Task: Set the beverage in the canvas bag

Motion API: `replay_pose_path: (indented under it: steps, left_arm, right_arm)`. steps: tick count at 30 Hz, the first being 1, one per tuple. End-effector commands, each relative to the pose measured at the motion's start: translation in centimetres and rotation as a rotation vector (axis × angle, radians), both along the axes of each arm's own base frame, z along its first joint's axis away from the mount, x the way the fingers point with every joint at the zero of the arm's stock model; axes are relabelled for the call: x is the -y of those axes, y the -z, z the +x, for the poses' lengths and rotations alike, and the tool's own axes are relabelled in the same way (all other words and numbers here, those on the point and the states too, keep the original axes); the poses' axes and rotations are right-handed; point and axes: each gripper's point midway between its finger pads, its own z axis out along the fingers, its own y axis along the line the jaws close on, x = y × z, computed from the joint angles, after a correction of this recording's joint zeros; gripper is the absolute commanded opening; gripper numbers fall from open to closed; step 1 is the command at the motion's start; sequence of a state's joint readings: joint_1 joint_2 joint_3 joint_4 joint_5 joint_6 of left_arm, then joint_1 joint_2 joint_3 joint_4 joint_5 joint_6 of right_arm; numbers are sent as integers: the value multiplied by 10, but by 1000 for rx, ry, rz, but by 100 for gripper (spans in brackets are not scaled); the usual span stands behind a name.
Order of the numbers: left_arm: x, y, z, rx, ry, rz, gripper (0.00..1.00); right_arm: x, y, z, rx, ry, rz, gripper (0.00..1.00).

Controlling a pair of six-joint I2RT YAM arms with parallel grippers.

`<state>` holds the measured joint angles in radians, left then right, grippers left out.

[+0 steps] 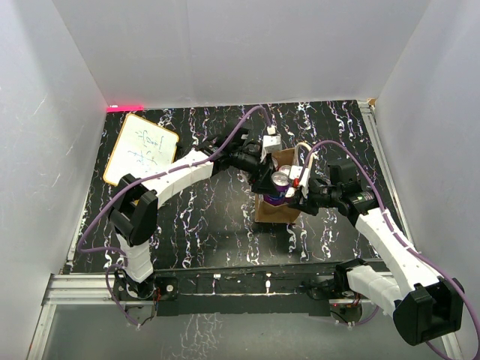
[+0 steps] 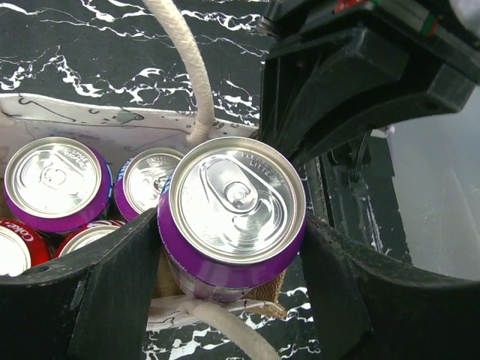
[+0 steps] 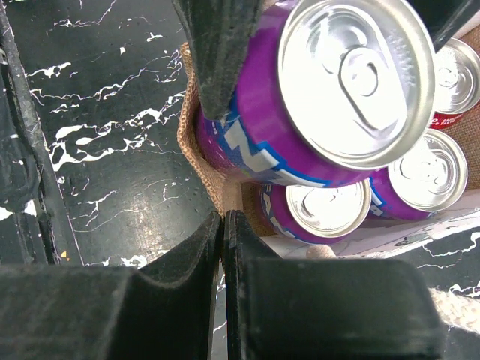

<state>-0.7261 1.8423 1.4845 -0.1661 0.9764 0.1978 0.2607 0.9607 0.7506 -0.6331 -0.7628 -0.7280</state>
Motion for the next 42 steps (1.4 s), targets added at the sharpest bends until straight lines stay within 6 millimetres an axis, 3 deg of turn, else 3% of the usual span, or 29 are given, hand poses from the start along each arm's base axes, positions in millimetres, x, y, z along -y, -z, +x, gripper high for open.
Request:
replay_pose_path:
  steps: [1,18,27,35,42]
  left_arm:
    - [-10,-33,-39,47,176,-85,0]
    - [-21,15,-32,132,239,59,10]
    - [-27,45,-43,98,293,142,19]
    - [-30,52,-51,98,322,161,33]
    - [-28,44,-59,58,356,123,39]
  right_arm:
    - [-3,-23,2,45,-6,29,8]
    - [-3,-21,4,38,3,34,8]
    - [-3,-18,6,39,10,33,8]
    - [-3,-16,7,34,13,32,8]
    - [-2,-14,7,35,22,28,8]
